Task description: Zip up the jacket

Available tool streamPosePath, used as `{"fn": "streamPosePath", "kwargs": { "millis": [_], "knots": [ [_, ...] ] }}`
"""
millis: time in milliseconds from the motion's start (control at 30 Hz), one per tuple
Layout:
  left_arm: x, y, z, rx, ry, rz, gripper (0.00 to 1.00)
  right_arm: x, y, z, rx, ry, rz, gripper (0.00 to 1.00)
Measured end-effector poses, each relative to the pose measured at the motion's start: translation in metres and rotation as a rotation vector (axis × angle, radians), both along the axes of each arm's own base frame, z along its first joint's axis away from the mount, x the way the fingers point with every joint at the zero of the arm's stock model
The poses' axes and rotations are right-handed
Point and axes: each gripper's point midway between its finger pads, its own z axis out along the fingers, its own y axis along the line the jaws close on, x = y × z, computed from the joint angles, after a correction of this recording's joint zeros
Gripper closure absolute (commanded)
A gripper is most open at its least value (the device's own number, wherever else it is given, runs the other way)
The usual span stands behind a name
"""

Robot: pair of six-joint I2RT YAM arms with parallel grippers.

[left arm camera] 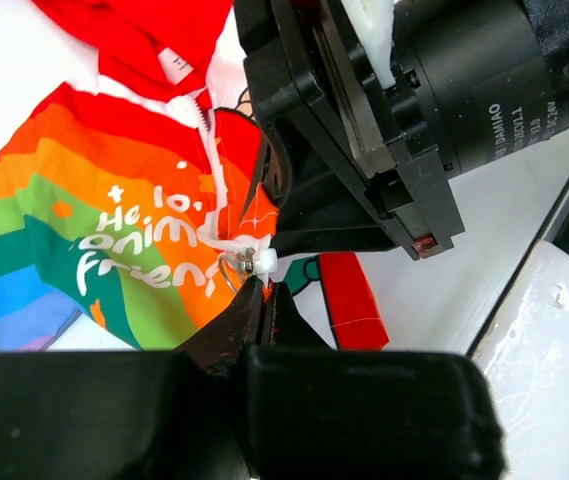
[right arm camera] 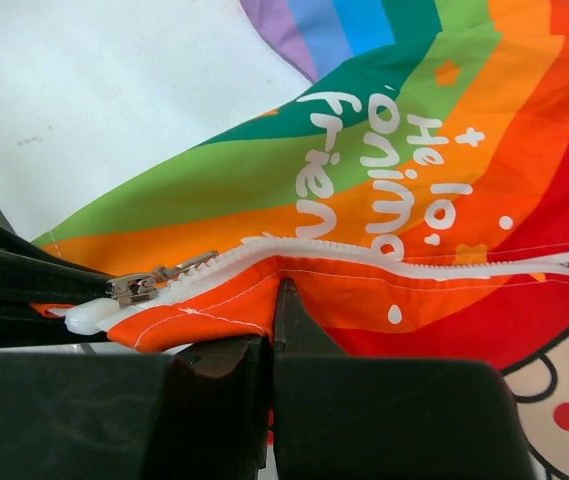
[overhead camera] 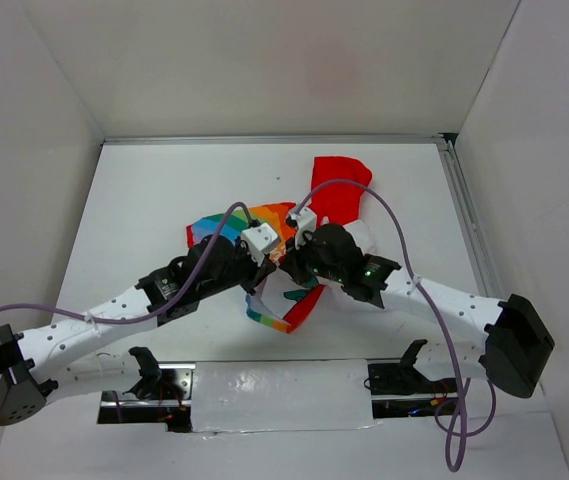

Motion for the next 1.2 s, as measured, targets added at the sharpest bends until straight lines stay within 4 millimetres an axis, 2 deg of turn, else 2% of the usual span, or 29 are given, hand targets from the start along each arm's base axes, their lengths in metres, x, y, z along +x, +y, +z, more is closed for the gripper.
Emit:
{"fn": "streamPosePath", "kwargs": {
  "millis": [333, 367, 400, 433, 500, 533, 600, 700, 800, 900, 1000, 1100, 1200],
  "knots": [
    [0.004, 0.008, -0.004, 0.031, -0.006, 0.018, 1.00, 0.002, 0.008, -0.005, 0.042, 0.027, -0.013, 1.00],
    [0.004, 0.008, -0.004, 0.032, -0.008, 0.018, 1.00, 0.002, 0.008, -0.003, 0.045, 0.025, -0.013, 0.97],
    [0.005, 0.007, -0.003, 0.027, -0.013, 0.019, 1.00, 0.000, 0.007, -0.001, 0.047, 0.022, -0.012, 0.89],
    [0.005, 0.006, -0.001, 0.020, -0.019, 0.018, 1.00, 0.000, 0.004, -0.001, 0.037, 0.018, -0.021, 0.76],
    [0.007, 0.004, 0.005, 0.002, -0.037, 0.016, 1.00, -0.002, -0.003, 0.008, 0.042, -0.001, -0.036, 0.60],
    [0.009, 0.001, 0.010, -0.018, -0.056, 0.014, 1.00, -0.005, -0.010, 0.010, 0.033, -0.002, -0.051, 0.48],
    [0.013, -0.003, 0.018, -0.047, -0.098, 0.010, 1.00, -0.010, -0.022, 0.020, 0.038, -0.010, -0.074, 0.35],
    [0.017, -0.005, 0.015, -0.061, -0.146, 0.004, 1.00, -0.020, -0.035, 0.049, 0.095, -0.054, -0.076, 0.26],
    [0.019, -0.004, 0.002, -0.033, -0.187, -0.014, 1.00, -0.026, -0.044, 0.075, 0.168, -0.086, -0.083, 0.19],
    [0.018, -0.004, -0.009, -0.010, -0.229, -0.048, 1.00, -0.018, -0.055, 0.090, 0.216, -0.063, -0.142, 0.18],
    [0.013, -0.006, -0.016, 0.005, -0.266, -0.108, 1.00, 0.001, -0.065, 0.096, 0.245, 0.011, -0.212, 0.19],
    [0.002, -0.010, -0.017, 0.000, -0.320, -0.195, 1.00, 0.022, -0.066, 0.092, 0.265, 0.105, -0.236, 0.21],
    [-0.007, -0.011, -0.016, -0.007, -0.361, -0.254, 1.00, 0.029, -0.061, 0.070, 0.273, 0.236, -0.200, 0.23]
  ]
}}
